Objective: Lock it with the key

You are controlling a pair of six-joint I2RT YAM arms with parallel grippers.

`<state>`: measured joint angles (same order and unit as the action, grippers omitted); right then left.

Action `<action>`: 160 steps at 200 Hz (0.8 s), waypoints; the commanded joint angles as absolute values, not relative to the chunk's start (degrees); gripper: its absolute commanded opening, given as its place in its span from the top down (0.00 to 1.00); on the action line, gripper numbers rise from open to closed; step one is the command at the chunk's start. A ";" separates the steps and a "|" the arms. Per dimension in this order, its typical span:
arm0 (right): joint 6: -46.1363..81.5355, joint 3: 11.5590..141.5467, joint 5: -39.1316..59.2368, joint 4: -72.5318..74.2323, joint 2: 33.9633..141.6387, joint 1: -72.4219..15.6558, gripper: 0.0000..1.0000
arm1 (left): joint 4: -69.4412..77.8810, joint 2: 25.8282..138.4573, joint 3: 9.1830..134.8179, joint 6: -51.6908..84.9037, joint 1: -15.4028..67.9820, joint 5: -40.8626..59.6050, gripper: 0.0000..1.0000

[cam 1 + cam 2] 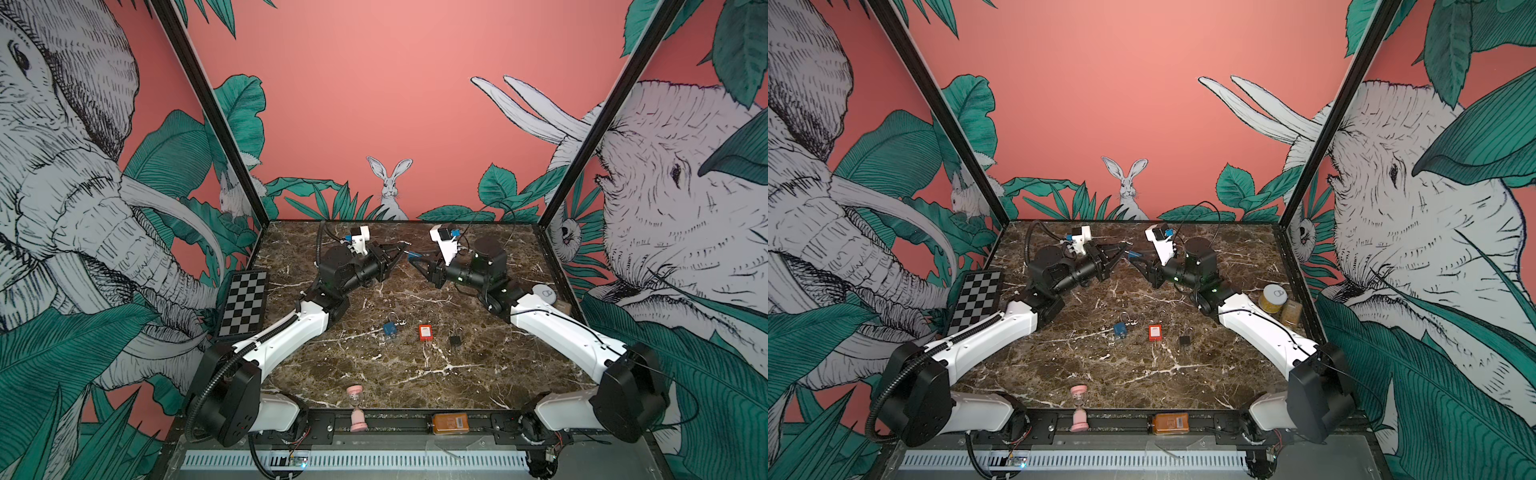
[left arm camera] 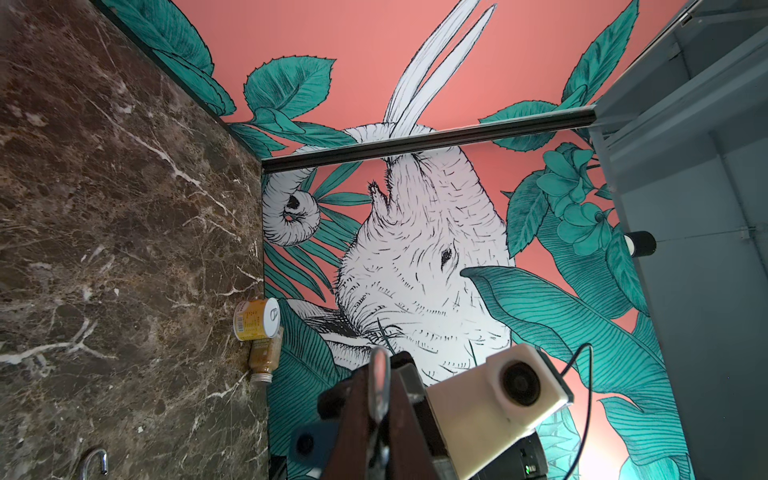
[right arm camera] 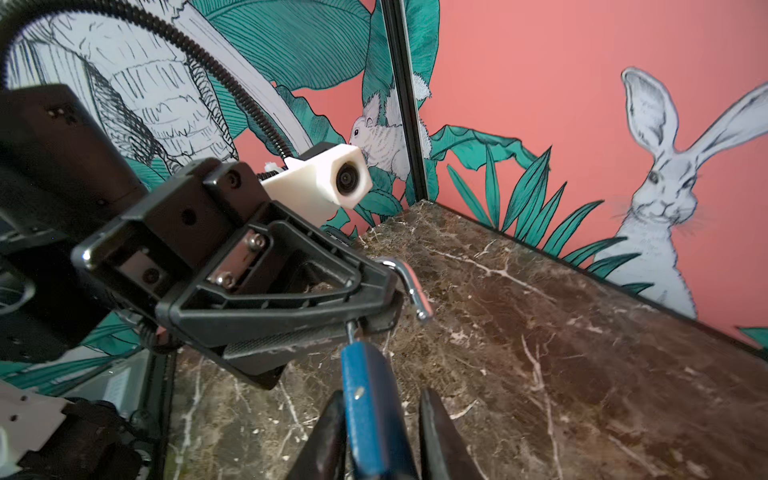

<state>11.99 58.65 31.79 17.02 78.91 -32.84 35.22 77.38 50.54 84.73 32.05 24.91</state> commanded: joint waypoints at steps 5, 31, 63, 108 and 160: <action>12.63 57.29 31.52 19.67 77.93 -32.53 0.75 | 39.06 77.11 51.72 85.79 31.99 25.58 1.00; 12.83 56.31 30.87 20.28 77.05 -32.56 0.96 | 38.72 77.25 51.68 85.69 31.99 25.58 1.00; 14.11 56.12 28.24 18.83 76.18 -32.05 1.00 | 37.44 77.61 52.28 82.50 31.56 26.66 0.95; 22.04 59.21 31.18 5.93 74.47 -26.91 1.00 | 8.46 73.98 56.79 54.26 28.34 23.21 0.06; 29.82 63.85 47.19 -14.30 76.34 -18.38 1.00 | -6.59 76.80 62.65 21.61 27.11 17.64 0.11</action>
